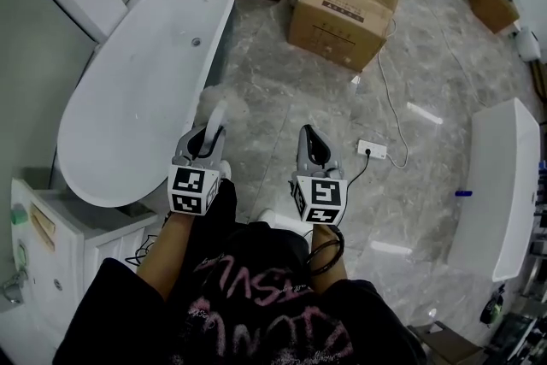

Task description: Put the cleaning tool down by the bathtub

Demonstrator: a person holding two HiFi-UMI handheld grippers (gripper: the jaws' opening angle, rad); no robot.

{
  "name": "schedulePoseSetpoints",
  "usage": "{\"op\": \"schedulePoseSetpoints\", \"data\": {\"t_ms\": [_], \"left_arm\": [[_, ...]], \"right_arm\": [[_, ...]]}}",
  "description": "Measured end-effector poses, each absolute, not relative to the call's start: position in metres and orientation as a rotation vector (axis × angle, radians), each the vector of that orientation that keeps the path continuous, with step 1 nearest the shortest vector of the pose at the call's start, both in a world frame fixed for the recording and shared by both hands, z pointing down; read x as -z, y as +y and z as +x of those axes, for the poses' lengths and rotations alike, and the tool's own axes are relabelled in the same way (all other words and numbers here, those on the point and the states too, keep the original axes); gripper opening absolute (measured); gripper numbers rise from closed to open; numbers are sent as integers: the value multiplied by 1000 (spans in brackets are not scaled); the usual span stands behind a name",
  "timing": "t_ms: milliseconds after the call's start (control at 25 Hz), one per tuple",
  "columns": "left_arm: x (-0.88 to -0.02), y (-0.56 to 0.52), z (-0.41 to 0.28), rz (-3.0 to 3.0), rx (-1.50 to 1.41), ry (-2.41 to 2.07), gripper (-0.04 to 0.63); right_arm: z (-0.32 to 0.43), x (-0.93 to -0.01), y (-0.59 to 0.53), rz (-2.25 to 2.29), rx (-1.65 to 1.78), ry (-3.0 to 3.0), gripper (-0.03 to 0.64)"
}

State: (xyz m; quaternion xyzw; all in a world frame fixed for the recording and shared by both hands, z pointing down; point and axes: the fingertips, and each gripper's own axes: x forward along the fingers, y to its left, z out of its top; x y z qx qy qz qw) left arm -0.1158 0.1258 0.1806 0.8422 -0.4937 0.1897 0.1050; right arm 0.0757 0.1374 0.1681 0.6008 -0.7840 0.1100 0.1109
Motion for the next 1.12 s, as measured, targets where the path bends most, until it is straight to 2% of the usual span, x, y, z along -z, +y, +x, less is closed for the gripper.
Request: {"op": "schedulePoseSetpoints", "data": {"t_ms": [720,1120], "left_arm": [[-214,27,-167,2455,-514,-1317,86],[-223,4,-189,2472,-526,-1202,86]], "right_arm": [[-3,-177,27,1688,-292,-2223,14],[-35,-187,5,1718,-336,-2170,13]]}}
